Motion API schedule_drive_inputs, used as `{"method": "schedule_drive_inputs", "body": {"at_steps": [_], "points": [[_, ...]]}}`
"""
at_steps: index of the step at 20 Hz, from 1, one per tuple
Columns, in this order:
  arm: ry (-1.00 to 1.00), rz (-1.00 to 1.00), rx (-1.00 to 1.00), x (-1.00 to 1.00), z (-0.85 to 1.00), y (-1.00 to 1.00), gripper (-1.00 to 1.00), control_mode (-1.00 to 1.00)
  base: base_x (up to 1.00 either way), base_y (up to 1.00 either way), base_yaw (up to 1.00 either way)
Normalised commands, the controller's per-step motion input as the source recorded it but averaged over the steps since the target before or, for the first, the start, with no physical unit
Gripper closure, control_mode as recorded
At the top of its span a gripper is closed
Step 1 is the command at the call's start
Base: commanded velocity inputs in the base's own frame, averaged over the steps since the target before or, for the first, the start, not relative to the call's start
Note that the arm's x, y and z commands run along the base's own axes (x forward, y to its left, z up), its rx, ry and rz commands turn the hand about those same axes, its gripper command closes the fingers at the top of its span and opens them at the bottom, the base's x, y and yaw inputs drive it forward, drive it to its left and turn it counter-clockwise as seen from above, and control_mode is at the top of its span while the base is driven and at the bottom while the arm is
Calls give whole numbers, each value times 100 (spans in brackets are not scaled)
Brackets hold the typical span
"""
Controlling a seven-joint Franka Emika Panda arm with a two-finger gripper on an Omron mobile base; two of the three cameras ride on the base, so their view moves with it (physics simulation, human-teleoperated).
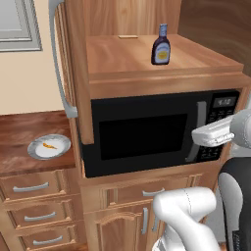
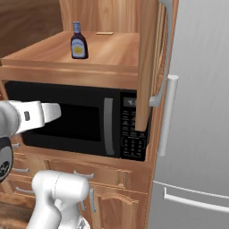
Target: Pick the shrimp from the plate and place it on the cutting board. Then pick the condiment bottle from the cabinet and place it next to the cutting board.
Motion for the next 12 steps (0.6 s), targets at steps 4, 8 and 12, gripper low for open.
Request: {"method": "schedule_drive_inputs", "body": {"at_steps": [4,8,12], "points": [[-13,0,-1,-41,1,0,-100,-100,0,0,0],[-15,0,-1,-38,0,0,-100,-100,0,0,0],[-15,0,-1,-32,0,0,-100,-100,0,0,0]]}}
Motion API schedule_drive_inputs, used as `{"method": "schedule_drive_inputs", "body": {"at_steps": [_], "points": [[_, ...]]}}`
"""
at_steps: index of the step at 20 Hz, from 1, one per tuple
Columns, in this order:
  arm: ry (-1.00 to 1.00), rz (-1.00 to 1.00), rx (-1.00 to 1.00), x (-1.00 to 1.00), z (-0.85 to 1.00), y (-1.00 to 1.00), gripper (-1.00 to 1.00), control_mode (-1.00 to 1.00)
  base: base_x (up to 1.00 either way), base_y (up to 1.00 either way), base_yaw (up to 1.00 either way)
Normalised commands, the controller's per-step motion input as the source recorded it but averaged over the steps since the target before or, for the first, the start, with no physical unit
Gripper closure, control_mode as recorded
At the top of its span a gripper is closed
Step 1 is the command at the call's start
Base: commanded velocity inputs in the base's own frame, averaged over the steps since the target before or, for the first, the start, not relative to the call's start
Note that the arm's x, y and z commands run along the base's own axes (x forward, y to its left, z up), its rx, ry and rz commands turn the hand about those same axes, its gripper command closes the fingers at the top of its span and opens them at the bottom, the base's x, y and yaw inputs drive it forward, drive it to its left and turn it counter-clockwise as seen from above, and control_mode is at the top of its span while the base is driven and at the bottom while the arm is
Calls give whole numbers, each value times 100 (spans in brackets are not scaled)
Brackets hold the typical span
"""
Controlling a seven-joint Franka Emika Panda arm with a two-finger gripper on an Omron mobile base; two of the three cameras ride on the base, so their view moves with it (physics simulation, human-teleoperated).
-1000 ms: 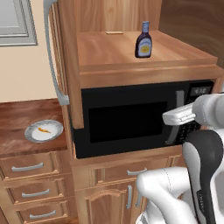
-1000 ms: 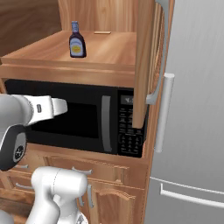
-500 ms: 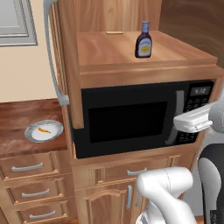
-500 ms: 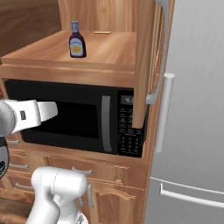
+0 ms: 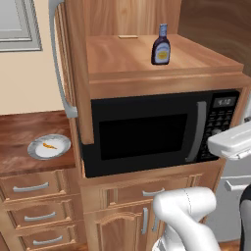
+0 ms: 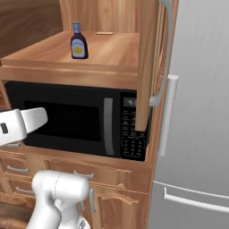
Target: Pick the shrimp from the plate and place it on the cutting board. Then pick the condiment bottle from the cabinet and place it next to the cutting board.
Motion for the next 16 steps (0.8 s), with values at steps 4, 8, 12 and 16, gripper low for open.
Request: {"method": "schedule_drive_inputs", "body": {"at_steps": [4,8,12,16], "points": [[-7,0,0,-8,0,-1,-100,-100,0,0,0],[0,1,0,0,0,-3,-100,-100,0,0,0],[0,0,0,0,0,0,-100,100,-16,0,0],[0,0,0,0,0,0,-100,100,-49,-1,0]]}}
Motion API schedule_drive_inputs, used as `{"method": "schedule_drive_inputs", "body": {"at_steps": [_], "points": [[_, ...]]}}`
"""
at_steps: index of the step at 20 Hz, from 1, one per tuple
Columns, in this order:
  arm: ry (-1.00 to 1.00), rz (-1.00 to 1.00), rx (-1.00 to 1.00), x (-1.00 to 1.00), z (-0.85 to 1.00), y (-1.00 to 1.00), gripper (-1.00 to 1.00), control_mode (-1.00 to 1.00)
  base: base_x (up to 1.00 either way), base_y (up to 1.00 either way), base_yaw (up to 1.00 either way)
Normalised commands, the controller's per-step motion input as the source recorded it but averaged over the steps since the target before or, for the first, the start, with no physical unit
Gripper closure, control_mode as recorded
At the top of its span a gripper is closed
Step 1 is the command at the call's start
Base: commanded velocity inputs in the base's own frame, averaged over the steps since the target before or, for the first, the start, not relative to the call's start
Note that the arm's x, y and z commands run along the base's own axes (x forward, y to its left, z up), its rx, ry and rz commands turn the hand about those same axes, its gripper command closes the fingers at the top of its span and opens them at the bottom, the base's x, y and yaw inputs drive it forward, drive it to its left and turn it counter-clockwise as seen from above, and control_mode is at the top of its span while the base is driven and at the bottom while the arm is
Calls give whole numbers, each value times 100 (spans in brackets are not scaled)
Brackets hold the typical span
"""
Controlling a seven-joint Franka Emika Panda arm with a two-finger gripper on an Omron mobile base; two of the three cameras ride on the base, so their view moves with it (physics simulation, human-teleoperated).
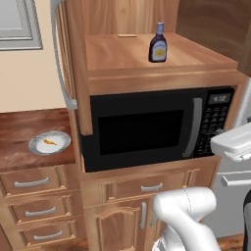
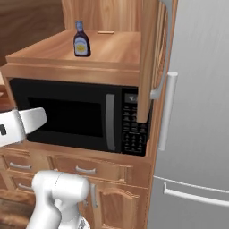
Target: Pick the shrimp from the plate and place it on the cutting board. Then pick the condiment bottle from the cabinet and place it next to the cutting board.
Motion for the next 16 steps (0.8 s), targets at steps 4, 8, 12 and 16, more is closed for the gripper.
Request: {"method": "schedule_drive_inputs", "body": {"at_steps": [4,8,12,16], "points": [[0,0,0,0,0,0,-100,100,-62,0,0],[0,0,0,0,0,0,-100,100,-56,0,0],[0,0,0,0,0,0,-100,100,-54,0,0],[0,0,0,0,0,0,-100,100,-38,16,0]]}}
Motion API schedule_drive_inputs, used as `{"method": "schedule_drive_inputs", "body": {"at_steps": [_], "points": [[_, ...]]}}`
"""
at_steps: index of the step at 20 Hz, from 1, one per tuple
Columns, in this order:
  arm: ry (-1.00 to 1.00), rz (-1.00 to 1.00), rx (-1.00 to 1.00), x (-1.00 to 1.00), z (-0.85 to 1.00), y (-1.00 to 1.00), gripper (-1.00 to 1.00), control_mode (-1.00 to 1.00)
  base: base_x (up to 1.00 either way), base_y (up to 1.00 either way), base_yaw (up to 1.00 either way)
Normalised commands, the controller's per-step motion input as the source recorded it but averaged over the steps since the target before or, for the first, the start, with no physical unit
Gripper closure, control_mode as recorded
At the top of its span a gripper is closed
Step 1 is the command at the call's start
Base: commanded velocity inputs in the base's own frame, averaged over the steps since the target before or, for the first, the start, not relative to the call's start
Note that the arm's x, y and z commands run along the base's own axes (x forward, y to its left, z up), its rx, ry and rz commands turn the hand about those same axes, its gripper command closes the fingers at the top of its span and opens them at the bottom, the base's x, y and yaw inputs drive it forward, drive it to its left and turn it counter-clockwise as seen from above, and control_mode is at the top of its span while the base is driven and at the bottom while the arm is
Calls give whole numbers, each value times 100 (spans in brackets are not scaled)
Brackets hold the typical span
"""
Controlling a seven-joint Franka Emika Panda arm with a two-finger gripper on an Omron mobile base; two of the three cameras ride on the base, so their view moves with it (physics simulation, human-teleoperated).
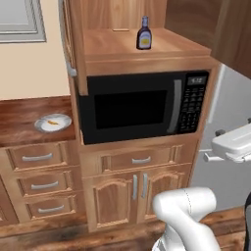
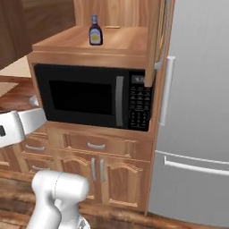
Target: Pick the shrimp from the plate and place it on the cutting board. Then pick the condiment bottle from the cabinet and place it next to the cutting board.
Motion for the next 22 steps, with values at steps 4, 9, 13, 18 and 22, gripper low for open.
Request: {"method": "schedule_drive_inputs", "body": {"at_steps": [4,9,13,18,22], "points": [[0,0,0,0,0,0,-100,100,-12,54,0],[0,0,0,0,0,0,-100,100,-10,72,0],[0,0,0,0,0,0,-100,100,-12,80,0],[0,0,0,0,0,0,-100,100,-14,79,0],[0,0,0,0,0,0,-100,100,-15,75,0]]}}
